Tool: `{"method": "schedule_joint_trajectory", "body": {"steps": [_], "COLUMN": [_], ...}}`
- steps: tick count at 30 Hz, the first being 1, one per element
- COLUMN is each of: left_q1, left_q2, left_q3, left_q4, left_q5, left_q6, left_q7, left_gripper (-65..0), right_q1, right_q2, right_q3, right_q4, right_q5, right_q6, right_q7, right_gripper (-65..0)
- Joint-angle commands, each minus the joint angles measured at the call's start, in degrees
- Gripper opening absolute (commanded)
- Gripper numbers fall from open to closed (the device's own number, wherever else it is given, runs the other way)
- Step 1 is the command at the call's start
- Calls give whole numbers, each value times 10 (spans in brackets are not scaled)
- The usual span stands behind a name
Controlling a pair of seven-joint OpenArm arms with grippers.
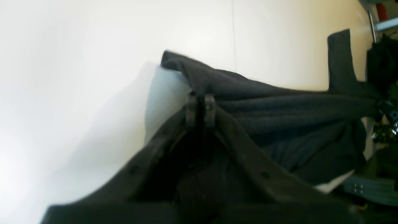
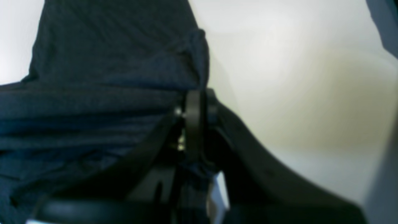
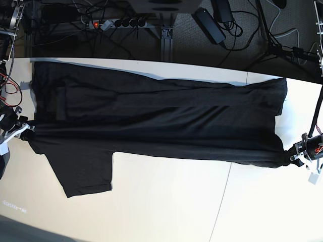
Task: Fold the T-shirt properly
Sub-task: 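Pull the shirt side with both grippers, folding it lengthwise, then release the right gripper and regrasp the strip end at the hem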
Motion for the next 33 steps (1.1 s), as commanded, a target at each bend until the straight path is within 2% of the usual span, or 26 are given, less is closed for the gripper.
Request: {"method": "schedule_joint_trajectory", "body": {"steps": [1,11,19,22,24,26,33], "left_q1": [-10,52,65,65,65,65,65], "left_q2": [-15,-29,-29,-29,-29,-29,-29], "left_q3": [-3,-3,-3,-3,-3,-3,-3], "left_q4": [8,10,12,12,12,12,12], "left_q5": [-18,-74,-82,-90,-90,-90,-90], "left_q6": [-14,-14,-14,-14,-14,-14,-14], "left_q7": [0,10,13,13,14,20,22], "left_gripper": [-650,-650,-650,-650,-650,-650,-650], "right_q1": [4,-59,-61,-61,-61,-60,-40], "right_q2": [17,17,12,12,12,12,12], "right_q3": [5,8,8,9,16,32,108], "right_q4": [8,8,8,8,8,8,8], "right_q5": [3,13,-1,-26,-28,-27,-6], "right_q6": [42,42,41,41,39,39,39], "right_q7": [7,22,40,63,68,68,106], "right_gripper": [-650,-650,-650,-434,-333,-309,-309]}}
